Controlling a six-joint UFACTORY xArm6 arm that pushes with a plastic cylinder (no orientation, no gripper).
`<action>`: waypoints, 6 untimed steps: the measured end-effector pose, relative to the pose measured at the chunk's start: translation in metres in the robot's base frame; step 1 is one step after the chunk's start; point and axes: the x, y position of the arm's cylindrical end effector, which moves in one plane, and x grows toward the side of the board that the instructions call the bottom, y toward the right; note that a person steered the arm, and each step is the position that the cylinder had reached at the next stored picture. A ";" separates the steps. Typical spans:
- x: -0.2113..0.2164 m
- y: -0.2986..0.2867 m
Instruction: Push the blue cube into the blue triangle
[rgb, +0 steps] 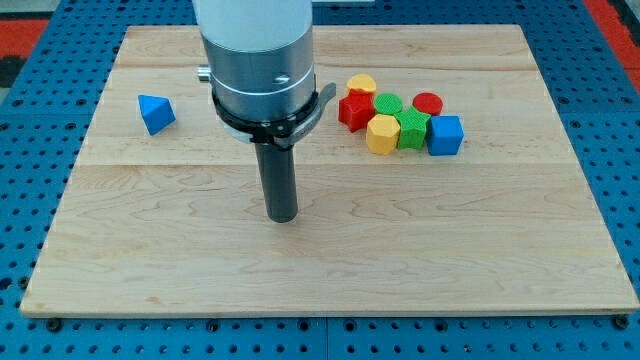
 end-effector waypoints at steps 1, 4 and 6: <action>0.000 0.010; 0.000 0.036; 0.000 0.050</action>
